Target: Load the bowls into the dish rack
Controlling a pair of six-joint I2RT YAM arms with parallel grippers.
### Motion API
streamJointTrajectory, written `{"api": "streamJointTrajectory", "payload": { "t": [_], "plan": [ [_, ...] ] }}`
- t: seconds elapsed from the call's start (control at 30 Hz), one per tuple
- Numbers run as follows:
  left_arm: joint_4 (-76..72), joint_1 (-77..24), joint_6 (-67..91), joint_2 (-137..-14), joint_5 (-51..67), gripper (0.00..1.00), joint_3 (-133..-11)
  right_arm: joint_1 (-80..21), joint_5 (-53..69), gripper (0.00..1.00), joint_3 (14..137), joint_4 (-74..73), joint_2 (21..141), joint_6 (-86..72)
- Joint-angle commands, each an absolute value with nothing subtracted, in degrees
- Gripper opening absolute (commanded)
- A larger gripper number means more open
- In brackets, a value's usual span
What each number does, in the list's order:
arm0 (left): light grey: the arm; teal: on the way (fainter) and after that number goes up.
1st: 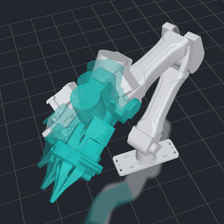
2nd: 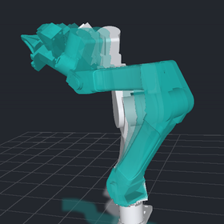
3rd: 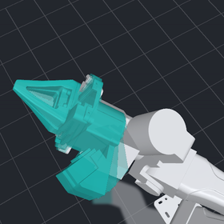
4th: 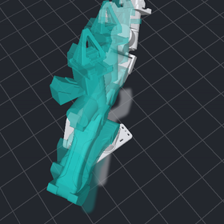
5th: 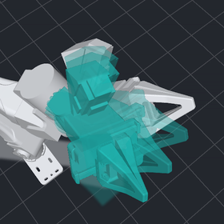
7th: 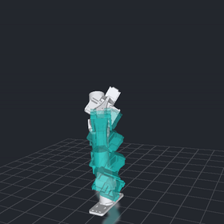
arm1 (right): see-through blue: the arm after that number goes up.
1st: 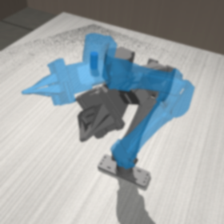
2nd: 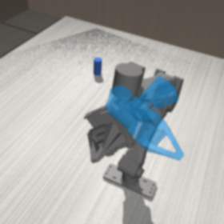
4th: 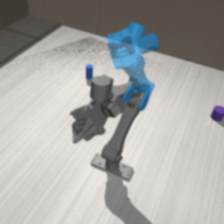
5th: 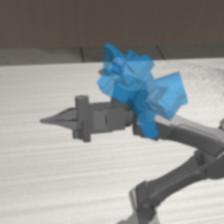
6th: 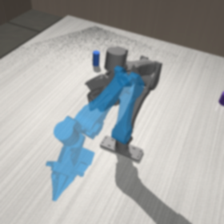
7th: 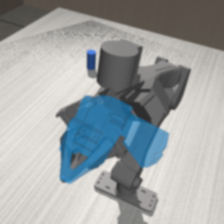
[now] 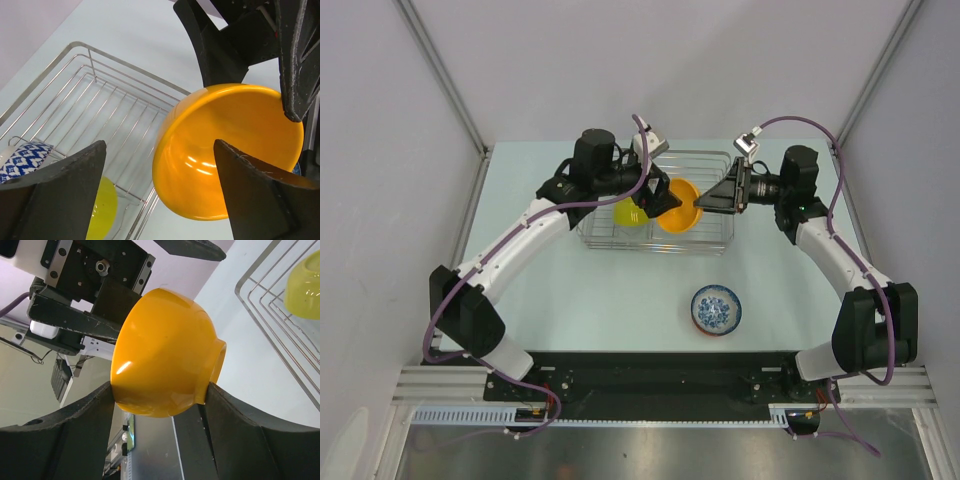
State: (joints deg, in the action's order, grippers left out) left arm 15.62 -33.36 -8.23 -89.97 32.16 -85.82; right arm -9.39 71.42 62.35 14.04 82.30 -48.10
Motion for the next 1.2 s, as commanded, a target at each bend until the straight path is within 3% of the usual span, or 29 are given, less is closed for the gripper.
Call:
{"api": "streamJointTrajectory", "payload": {
  "t": [0.0, 0.23, 0.37, 0.5, 0.83, 1.17],
  "plan": [
    [14.9, -33.6, -7.8, -88.0, 32.7, 0.96, -86.8, -9.6, 72.4, 0.00, 63.0, 16.0, 81.6, -47.3],
    [16.3, -31.2, -7.8, -84.5, 29.7, 0.99, -90.1, -9.1, 70.1, 0.00, 65.9, 5.0, 82.4, -36.6],
    [18.8, -29.0, -10.7, -81.8, 17.6, 1.00, -91.5, -9.0, 65.8, 0.00, 72.0, -11.1, 84.2, -24.5],
    [20.9, -23.8, -11.0, -79.0, 14.9, 1.00, -89.8, -9.2, 58.1, 0.00, 77.2, -20.7, 86.7, -14.8],
    [23.1, -17.3, -13.5, -71.8, 12.6, 1.00, -78.7, -14.8, 27.5, 0.00, 94.5, -39.3, 94.5, 9.5],
    [24.8, -15.8, -14.5, -68.7, 13.4, 1.00, -76.2, -23.8, 0.4, 0.00, 103.7, -41.9, 106.3, 22.7]
  ]
}}
